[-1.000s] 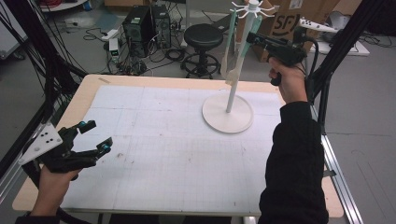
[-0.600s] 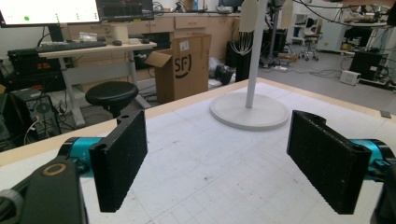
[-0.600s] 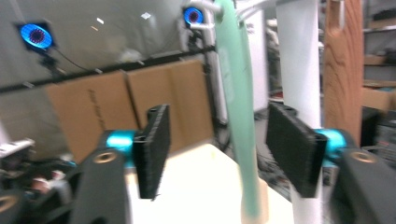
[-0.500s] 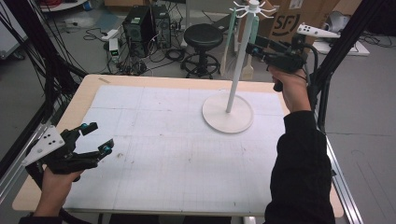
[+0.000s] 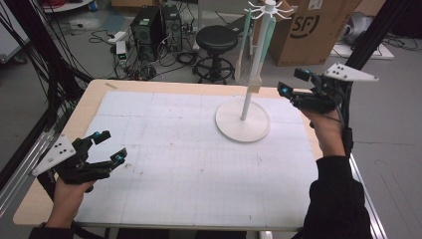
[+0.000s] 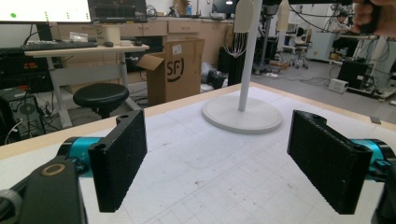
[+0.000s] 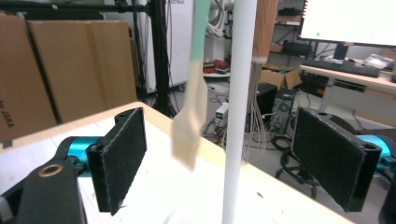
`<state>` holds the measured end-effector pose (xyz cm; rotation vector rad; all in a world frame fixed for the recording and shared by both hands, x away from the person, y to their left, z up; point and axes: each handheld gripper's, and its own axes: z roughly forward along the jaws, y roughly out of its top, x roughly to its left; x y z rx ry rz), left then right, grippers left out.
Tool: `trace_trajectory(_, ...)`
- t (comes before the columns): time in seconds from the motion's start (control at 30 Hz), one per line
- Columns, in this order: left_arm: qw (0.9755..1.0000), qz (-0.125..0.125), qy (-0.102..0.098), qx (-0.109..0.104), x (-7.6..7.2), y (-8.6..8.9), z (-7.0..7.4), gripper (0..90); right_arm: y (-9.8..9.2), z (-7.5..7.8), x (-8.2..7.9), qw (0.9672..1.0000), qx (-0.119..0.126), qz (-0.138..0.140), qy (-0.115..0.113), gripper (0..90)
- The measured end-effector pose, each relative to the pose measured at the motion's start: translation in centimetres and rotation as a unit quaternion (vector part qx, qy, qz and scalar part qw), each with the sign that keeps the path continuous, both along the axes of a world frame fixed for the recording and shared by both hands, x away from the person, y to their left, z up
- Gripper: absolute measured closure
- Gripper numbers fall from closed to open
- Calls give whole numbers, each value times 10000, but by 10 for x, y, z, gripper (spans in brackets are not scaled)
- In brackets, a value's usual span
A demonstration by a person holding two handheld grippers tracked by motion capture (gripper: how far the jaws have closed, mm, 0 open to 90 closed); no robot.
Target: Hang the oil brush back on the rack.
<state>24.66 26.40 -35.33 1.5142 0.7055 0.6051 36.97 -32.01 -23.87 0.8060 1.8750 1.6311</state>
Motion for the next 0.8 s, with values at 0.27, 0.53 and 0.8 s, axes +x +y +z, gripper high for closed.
trace_trajectory(0.27, 9999, 74, -73, -132, 1, 5, -2, 204, -5, -43, -43, 9998, -108, -168, -93, 169)
trace_trajectory(0.53, 9996, 144, -115, -205, 2, 9, -3, 205, -5, -87, -83, 9995, -137, -288, -89, 169)
trace_trajectory(0.8, 9995, 172, -129, -210, 1, 10, -7, 205, -1, -116, -106, 9990, -241, -374, -18, 169)
